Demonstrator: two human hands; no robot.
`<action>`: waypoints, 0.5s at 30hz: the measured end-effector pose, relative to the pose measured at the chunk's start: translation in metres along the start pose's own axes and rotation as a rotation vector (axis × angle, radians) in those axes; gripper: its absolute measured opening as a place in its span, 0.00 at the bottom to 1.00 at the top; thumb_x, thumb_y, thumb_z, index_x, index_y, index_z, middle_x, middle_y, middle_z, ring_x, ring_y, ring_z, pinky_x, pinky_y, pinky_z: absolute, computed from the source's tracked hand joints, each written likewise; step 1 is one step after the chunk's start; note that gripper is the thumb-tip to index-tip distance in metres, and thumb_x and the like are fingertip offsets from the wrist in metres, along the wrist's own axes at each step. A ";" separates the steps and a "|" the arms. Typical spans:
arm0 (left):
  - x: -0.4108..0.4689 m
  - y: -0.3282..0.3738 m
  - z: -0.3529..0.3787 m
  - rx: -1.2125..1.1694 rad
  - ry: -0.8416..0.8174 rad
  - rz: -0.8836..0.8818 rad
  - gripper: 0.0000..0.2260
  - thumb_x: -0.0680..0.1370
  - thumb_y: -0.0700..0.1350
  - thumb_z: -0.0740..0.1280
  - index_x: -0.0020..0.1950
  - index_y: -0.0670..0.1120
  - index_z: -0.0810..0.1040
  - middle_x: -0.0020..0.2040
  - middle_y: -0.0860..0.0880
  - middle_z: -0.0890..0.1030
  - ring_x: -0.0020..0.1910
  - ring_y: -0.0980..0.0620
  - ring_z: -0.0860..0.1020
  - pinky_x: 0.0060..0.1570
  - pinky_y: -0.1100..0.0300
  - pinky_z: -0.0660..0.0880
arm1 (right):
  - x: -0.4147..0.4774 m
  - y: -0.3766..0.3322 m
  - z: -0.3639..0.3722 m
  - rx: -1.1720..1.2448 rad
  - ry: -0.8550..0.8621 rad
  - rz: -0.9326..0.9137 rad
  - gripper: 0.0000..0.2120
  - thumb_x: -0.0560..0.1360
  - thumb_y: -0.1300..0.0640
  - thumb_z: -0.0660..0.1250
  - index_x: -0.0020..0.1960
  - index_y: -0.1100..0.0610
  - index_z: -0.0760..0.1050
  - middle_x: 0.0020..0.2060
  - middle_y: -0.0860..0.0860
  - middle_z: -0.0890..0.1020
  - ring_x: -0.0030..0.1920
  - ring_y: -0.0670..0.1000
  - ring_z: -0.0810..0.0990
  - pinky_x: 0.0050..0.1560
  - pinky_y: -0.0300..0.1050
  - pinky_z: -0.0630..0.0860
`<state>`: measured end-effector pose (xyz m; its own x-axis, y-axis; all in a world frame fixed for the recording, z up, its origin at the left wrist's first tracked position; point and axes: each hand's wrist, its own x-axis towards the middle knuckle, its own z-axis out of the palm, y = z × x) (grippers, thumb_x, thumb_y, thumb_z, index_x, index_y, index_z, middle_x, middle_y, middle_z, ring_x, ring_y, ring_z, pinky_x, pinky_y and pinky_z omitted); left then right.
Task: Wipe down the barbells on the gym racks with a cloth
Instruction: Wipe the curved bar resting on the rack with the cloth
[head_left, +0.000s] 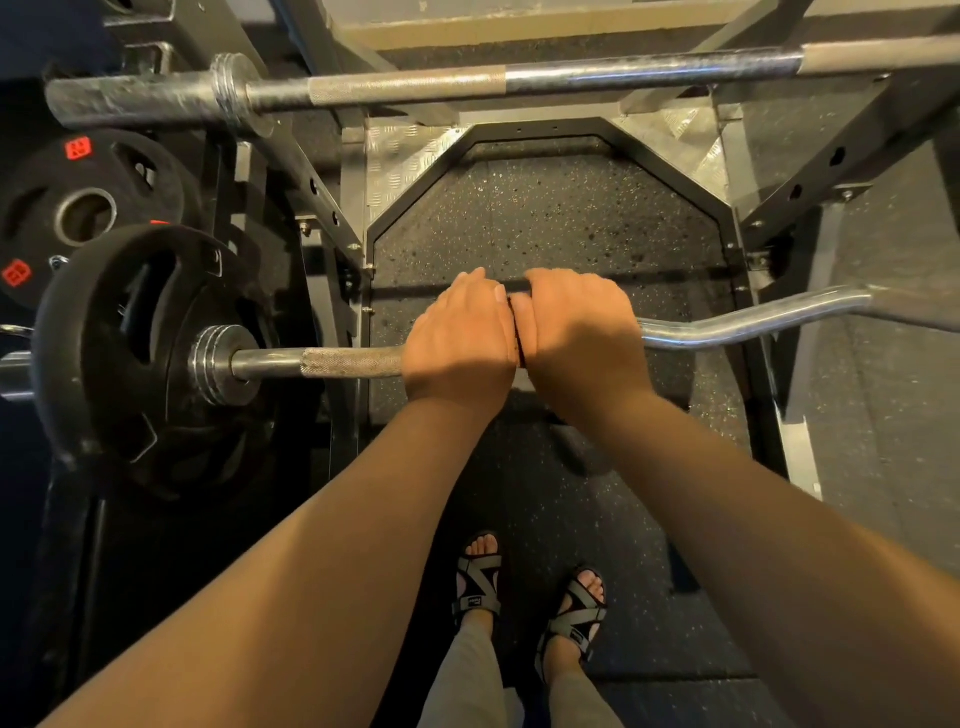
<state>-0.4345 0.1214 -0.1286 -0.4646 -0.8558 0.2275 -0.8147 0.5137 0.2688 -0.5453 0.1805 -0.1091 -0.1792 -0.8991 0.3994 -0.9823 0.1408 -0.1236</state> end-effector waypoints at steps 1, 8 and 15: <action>-0.001 0.000 -0.001 0.012 0.009 -0.004 0.16 0.82 0.46 0.57 0.57 0.42 0.82 0.55 0.45 0.85 0.53 0.46 0.84 0.48 0.55 0.80 | -0.006 0.000 -0.003 0.025 -0.028 0.008 0.11 0.84 0.59 0.58 0.46 0.58 0.75 0.38 0.56 0.76 0.36 0.60 0.73 0.40 0.56 0.70; 0.001 0.005 -0.007 -0.058 -0.095 -0.057 0.23 0.86 0.50 0.49 0.65 0.41 0.79 0.62 0.44 0.83 0.62 0.47 0.81 0.59 0.51 0.78 | -0.003 0.004 -0.007 0.007 0.000 0.204 0.11 0.82 0.57 0.59 0.45 0.59 0.77 0.35 0.56 0.78 0.33 0.59 0.74 0.36 0.52 0.69; 0.004 0.006 -0.012 -0.059 -0.142 -0.112 0.21 0.85 0.51 0.48 0.63 0.44 0.77 0.57 0.47 0.82 0.54 0.48 0.81 0.54 0.53 0.76 | -0.010 0.016 -0.006 0.045 -0.143 0.002 0.17 0.85 0.54 0.52 0.49 0.58 0.77 0.41 0.55 0.79 0.39 0.58 0.75 0.41 0.55 0.71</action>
<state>-0.4370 0.1219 -0.1154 -0.4197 -0.9057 0.0594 -0.8444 0.4137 0.3404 -0.5597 0.1939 -0.1098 -0.1680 -0.9491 0.2663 -0.9780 0.1265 -0.1661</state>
